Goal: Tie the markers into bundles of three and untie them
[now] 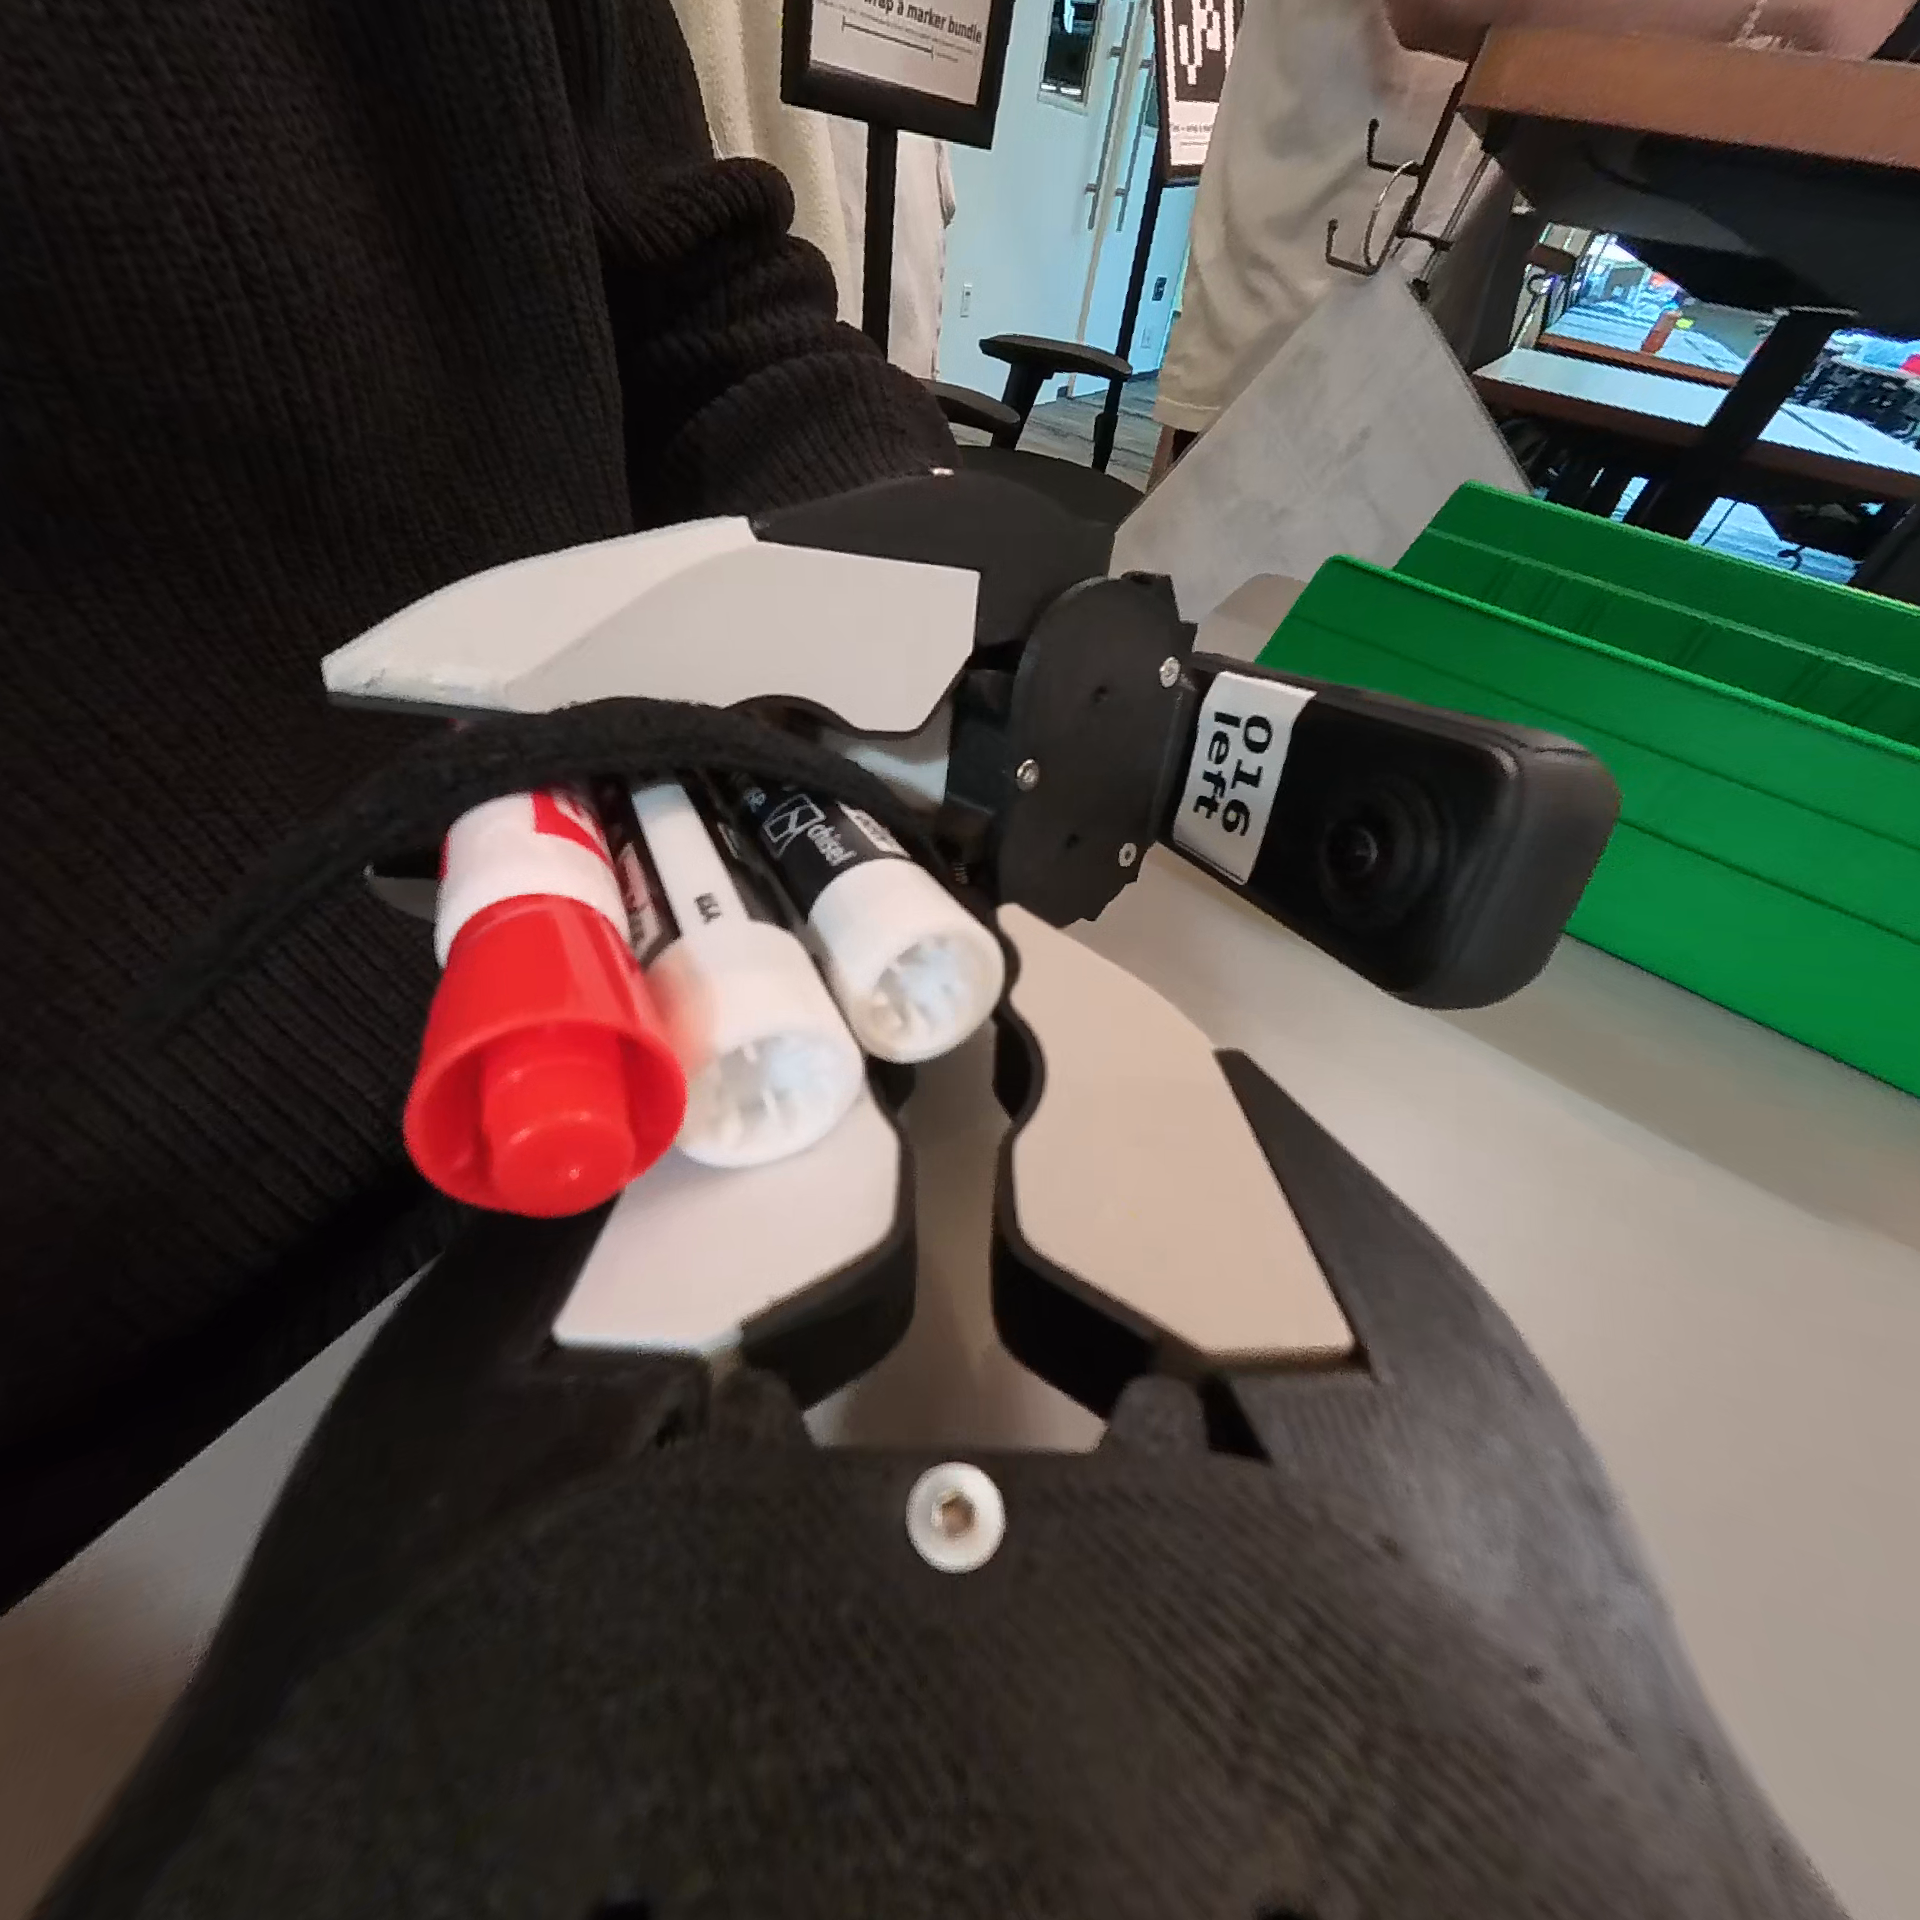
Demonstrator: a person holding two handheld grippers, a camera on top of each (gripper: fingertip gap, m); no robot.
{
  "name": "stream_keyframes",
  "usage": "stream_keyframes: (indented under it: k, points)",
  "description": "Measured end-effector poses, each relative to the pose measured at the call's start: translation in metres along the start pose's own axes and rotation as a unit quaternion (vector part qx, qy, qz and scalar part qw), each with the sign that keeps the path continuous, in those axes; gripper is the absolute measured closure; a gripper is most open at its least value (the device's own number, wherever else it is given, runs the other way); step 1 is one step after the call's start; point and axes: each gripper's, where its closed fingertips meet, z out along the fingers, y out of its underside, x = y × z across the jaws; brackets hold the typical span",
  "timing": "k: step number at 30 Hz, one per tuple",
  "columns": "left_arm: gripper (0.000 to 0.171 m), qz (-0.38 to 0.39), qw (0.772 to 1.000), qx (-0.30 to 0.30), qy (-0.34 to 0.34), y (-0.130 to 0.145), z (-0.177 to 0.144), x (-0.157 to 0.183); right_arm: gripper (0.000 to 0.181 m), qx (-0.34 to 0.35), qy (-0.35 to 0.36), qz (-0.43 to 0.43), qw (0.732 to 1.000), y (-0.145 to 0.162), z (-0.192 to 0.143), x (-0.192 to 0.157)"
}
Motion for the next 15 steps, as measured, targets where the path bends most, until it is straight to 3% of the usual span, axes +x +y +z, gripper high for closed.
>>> stream_keyframes:
  k: [3,15]
  points:
    - [0.153,0.003,1.0,0.007,-0.003,-0.002,-0.002,0.0,0.179,0.001,-0.001,0.007,1.0,0.0,-0.002,0.002]
    - [0.152,0.007,0.999,0.045,-0.021,-0.014,-0.013,-0.006,0.18,-0.039,0.024,0.01,0.999,0.011,-0.015,0.013]
